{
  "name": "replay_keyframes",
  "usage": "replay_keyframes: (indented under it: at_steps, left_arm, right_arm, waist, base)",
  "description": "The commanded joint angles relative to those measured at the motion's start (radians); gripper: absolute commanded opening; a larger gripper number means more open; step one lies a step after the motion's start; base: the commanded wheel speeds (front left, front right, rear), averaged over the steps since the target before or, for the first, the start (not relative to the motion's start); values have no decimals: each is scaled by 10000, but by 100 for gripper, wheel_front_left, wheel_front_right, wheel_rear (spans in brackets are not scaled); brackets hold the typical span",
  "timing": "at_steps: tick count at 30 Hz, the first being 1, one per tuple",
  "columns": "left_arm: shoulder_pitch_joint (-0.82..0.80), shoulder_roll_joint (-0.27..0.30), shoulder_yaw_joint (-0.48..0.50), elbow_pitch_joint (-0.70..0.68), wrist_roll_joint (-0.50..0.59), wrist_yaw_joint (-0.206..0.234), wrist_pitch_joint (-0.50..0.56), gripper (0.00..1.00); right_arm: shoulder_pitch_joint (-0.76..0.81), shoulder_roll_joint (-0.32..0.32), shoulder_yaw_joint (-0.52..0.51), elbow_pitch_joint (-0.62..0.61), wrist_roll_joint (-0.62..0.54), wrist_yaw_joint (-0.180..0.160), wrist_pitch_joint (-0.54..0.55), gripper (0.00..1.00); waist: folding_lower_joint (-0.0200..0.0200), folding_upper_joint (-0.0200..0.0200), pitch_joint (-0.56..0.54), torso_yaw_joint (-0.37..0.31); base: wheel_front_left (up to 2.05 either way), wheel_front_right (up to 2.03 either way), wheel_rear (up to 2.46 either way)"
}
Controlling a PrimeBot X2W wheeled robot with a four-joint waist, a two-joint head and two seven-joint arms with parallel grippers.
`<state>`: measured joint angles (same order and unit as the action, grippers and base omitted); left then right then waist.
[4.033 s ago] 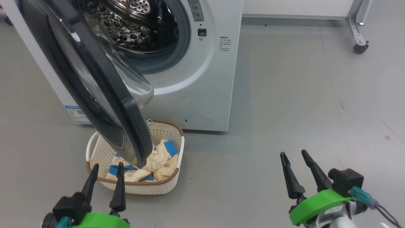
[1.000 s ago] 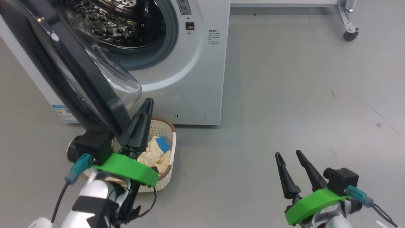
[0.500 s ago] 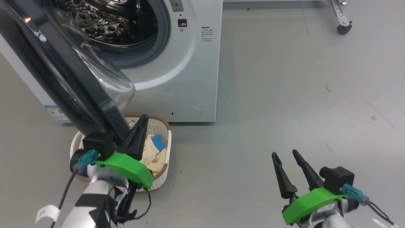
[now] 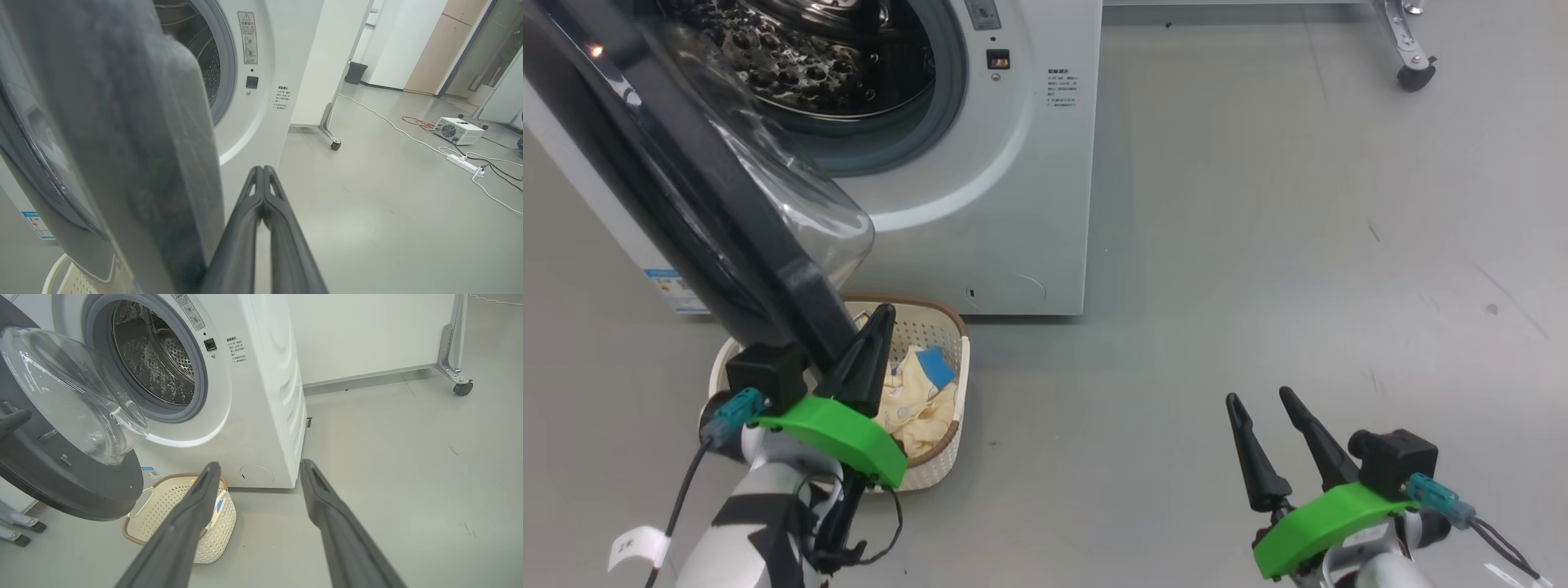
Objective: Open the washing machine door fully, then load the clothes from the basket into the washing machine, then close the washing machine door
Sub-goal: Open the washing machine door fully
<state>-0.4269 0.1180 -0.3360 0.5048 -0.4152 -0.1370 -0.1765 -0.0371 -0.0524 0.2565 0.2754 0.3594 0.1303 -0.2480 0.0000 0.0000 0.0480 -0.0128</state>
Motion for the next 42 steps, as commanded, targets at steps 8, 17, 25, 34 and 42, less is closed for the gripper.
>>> replay_keyframes:
  at_steps: [8, 17, 25, 34, 42]
  left_arm:
    - [-548, 373, 377, 23, -158, 66, -355, 0]
    - [-413, 388, 181, 87, -149, 86, -550, 0]
    - [-249, 369, 52, 155, -162, 150, -607, 0]
    - [-150, 385, 53, 126, -272, 271, -625, 0]
    - [-134, 548, 329, 61, -482, 381, -678, 0]
  right_arm:
    - [-409, 22, 135, -229, -21, 4, -138, 100]
    - [-332, 22, 202, -126, -41, 4, -138, 100]
    - [-282, 22, 266, -17, -28, 4, -138, 100]
    - [-237, 22, 439, 58, 71, 4, -138, 100]
    - [-326, 22, 556, 105, 26, 4, -138, 100]
  waist:
    - [0, 0, -93, 466]
    - [0, 0, -261, 1445]
    - [0, 0, -450, 2319]
    - [0, 0, -530, 3128]
    - [0, 0, -326, 3464]
  base:
    - [0, 0, 0]
    - [0, 0, 0]
    - [0, 0, 0]
    - [0, 0, 0]
    - [0, 0, 0]
